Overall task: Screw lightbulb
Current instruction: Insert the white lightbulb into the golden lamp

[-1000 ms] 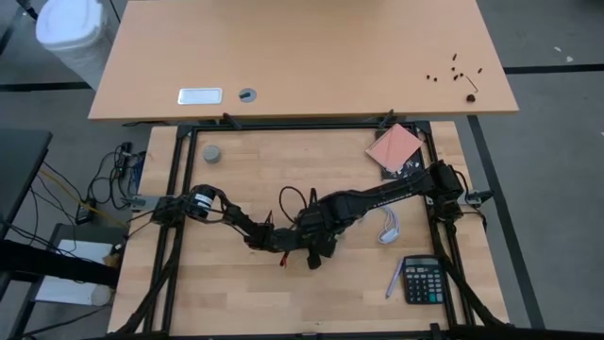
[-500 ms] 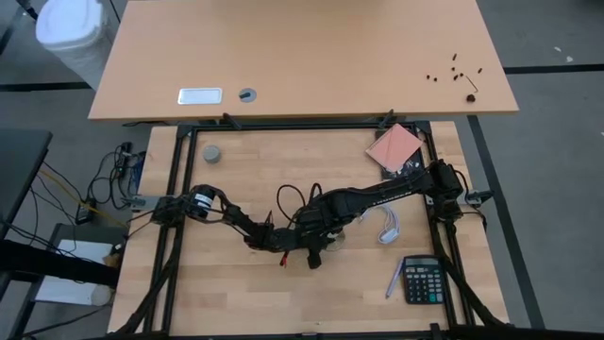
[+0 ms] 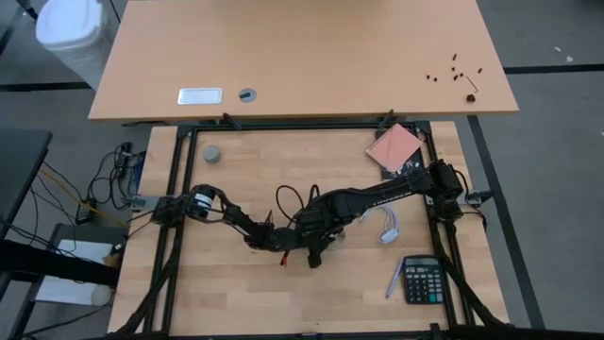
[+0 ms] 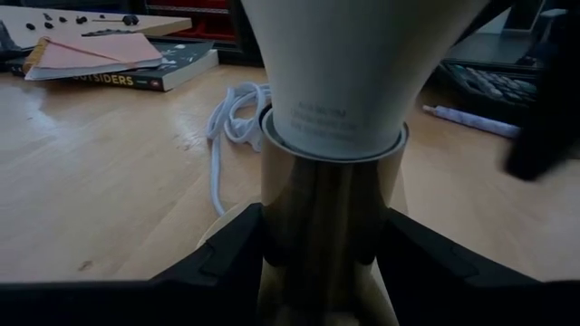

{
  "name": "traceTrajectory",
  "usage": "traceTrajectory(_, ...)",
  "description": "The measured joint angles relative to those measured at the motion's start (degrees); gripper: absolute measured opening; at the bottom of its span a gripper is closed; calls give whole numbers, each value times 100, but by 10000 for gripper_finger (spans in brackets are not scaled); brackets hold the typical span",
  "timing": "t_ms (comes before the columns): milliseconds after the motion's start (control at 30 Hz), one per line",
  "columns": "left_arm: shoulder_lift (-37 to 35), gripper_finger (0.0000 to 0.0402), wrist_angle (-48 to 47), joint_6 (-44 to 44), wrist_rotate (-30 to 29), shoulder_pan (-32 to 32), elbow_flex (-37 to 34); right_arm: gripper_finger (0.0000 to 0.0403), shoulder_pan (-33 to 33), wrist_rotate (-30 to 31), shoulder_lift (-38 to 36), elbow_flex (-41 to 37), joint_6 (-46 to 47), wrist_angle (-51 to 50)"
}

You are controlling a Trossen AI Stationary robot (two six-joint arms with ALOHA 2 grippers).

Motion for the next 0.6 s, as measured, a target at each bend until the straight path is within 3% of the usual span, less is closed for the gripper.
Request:
traceTrajectory(167, 0, 193, -11, 2, 19, 0, 4, 379, -6, -194, 0, 3, -453, 4)
traceTrajectory(300, 0, 193, -16, 2, 24, 0, 5, 398, -17, -298, 0, 5, -1353, -38)
traceTrajectory(600, 2, 193, -32, 2, 31, 0, 7, 387, -11, -297, 0, 11, -5330, -48)
